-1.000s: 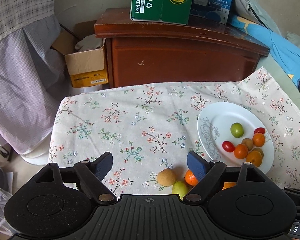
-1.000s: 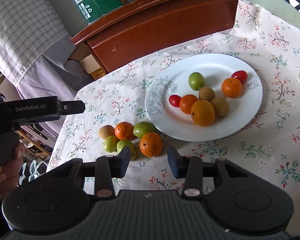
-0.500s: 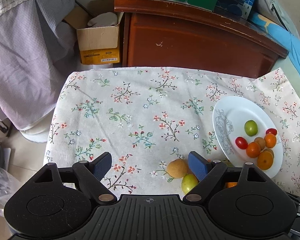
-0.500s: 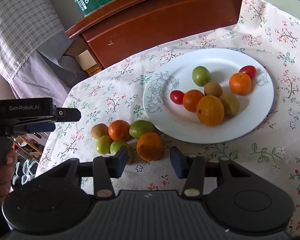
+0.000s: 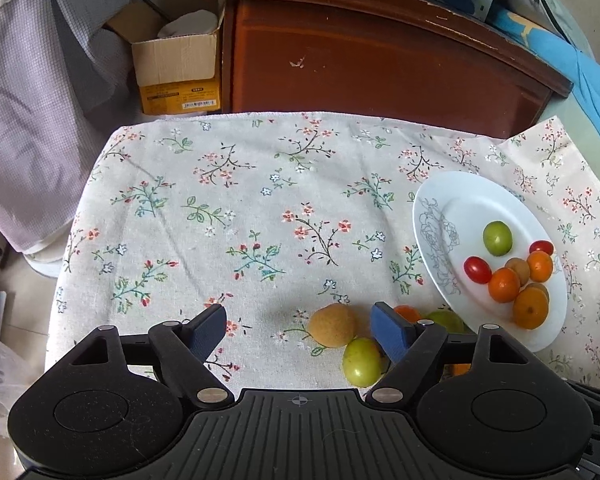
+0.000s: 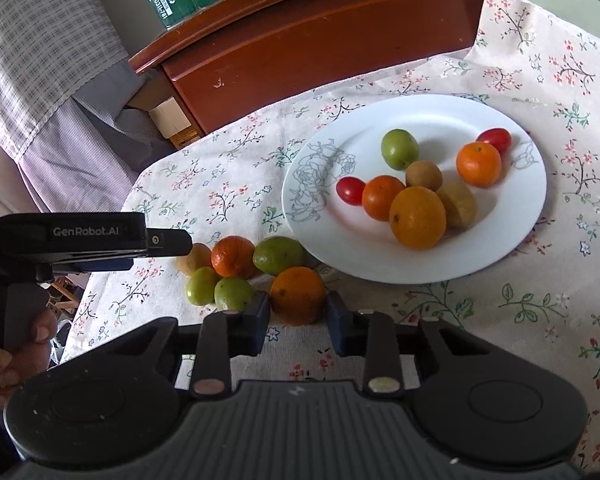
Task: Organize fruits
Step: 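Grasp a brown kiwi with the left tool while the right tool grasps an orange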
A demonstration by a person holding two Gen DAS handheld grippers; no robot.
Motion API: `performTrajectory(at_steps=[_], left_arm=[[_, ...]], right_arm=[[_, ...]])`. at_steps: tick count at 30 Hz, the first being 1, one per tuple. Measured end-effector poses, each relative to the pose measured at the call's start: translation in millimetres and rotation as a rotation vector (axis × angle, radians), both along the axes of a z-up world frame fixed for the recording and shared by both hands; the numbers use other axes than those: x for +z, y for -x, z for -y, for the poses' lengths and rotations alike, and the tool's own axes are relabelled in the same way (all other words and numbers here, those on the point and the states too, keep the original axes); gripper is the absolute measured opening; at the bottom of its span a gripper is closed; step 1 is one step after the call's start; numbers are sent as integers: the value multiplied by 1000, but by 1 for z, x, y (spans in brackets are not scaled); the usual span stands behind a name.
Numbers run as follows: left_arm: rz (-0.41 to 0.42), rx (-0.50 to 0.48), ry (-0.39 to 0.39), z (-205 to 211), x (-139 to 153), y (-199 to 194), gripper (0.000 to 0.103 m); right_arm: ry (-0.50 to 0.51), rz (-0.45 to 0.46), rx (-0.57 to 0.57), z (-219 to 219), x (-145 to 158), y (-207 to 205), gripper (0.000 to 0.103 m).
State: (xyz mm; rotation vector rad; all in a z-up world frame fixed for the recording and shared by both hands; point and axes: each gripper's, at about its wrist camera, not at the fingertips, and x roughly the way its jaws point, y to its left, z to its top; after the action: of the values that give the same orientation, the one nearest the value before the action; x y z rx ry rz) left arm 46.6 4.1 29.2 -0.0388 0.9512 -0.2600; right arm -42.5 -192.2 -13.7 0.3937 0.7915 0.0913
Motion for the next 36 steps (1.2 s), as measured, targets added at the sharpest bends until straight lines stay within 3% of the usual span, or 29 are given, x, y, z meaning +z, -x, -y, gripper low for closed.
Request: performTrajectory(at_steps=[8, 14, 19, 21, 23, 25, 36], left_arm=[[-12, -9, 16, 3, -9, 0, 57], [-19, -1, 44, 2, -15, -3, 56], [3, -28, 13, 11, -19, 0, 55], [11, -33, 14, 12, -19, 1, 47], [7, -45, 29, 12, -18, 0, 34], [4, -52, 38, 12, -18, 1, 28], [27, -34, 10, 11, -12, 5, 28]], right_arm=[[-21, -11, -19, 3, 1, 3, 31], [-22, -12, -25, 3, 1, 3, 31], [-29, -14, -29, 3, 1, 3, 31], [-29, -13, -29, 3, 1, 3, 31], [-29, -14, -29, 3, 0, 3, 31], [-28, -13, -29, 3, 0, 3, 31], [-27, -12, -20, 2, 2, 3, 31]])
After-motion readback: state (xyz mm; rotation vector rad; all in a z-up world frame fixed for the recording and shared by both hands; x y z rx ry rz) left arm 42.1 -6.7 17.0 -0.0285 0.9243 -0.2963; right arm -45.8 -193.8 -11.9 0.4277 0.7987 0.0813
